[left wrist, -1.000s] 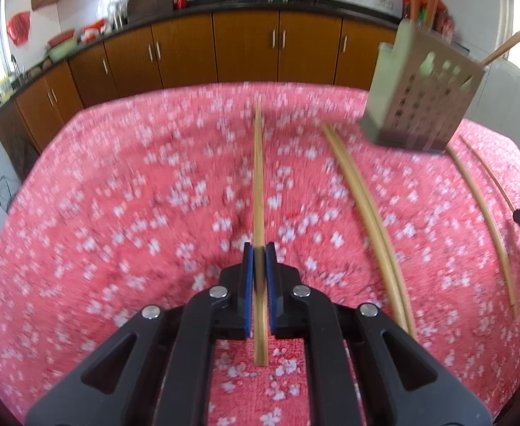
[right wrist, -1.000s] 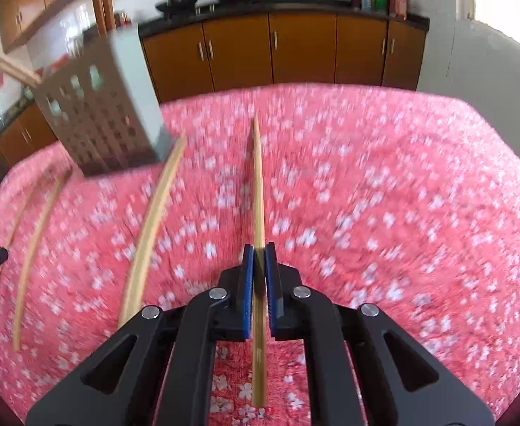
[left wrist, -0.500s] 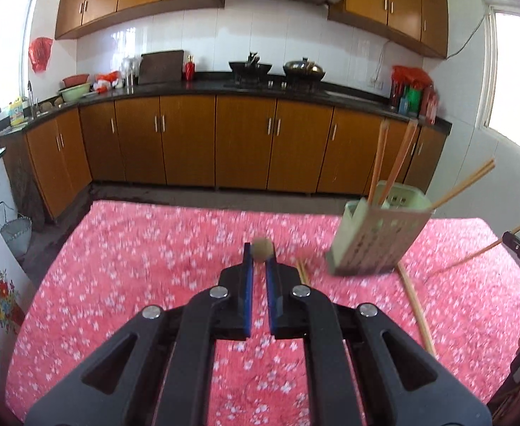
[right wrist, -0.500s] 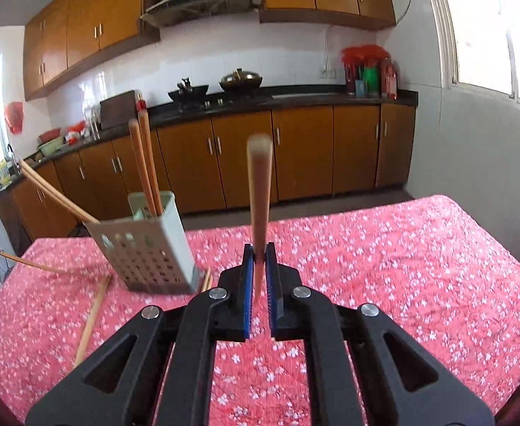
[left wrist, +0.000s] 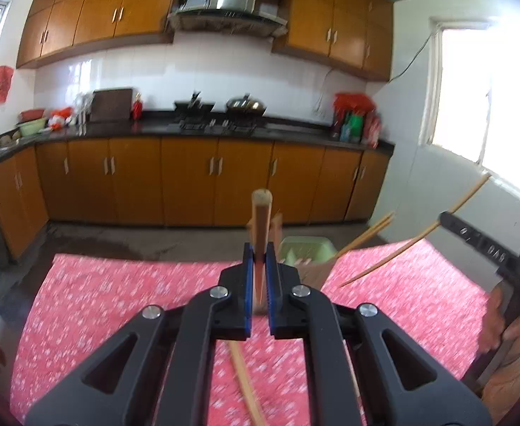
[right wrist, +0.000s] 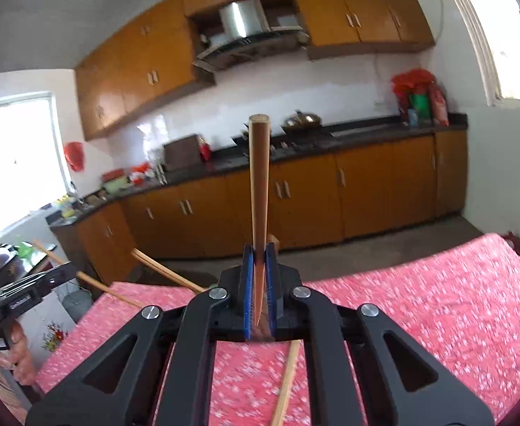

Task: Organize utensils
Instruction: 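Lift the left tool's chopstick over the holder while the right tool carries its chopstick there, then open the left tool over the holder while the right tool releases its chopstick inside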

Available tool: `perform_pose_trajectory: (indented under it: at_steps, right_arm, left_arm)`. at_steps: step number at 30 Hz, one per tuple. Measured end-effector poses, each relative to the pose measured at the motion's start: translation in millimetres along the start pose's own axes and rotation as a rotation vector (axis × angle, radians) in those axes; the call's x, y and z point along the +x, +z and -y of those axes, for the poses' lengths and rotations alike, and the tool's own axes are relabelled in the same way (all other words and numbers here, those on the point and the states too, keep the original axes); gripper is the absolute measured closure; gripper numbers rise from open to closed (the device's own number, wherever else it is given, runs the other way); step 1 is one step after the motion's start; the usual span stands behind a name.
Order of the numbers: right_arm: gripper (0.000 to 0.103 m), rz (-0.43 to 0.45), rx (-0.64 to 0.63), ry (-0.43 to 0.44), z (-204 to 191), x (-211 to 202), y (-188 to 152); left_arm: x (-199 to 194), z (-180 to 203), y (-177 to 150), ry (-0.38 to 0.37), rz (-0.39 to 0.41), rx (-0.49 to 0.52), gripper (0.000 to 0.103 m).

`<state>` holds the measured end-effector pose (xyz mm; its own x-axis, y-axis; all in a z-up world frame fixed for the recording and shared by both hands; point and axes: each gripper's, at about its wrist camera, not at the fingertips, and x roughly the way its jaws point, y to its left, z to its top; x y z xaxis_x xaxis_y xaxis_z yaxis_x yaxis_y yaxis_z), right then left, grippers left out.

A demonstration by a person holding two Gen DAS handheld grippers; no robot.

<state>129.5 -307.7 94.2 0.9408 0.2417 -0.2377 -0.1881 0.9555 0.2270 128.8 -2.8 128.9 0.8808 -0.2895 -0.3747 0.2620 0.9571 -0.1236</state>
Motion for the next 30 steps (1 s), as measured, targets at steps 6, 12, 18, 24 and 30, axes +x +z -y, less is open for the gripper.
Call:
perform_pose_trajectory:
  at_steps: [6,12,18,24,30]
  right_arm:
    - [0.096,0.066,-0.056,0.0,-24.6,13.9,20.4]
    - [0.096,0.04,-0.058,-0.033,-25.4,53.0,23.2]
    - [0.095,-0.058,-0.066,-0.074,-19.4,93.9,3.8]
    - [0.094,-0.076,-0.059,-0.092,-14.8,100.1,-1.8]
    - [0.08,-0.031,-0.052,-0.105,-13.6,85.3,8.8]
  left_arm:
    - [3.1,23.6,32.7,-0.023,0.101,-0.019,0.095]
    - [33.3,30.1,47.9,0.028,0.143,-0.049,0.095]
    - [81.7,30.0,34.4,0.033,0.064,-0.043,0.095]
    - [101.4,20.8,21.1,0.022,0.015,-0.075,0.091]
    - [87.3,9.7,27.1,0.031,0.051,-0.097,0.076]
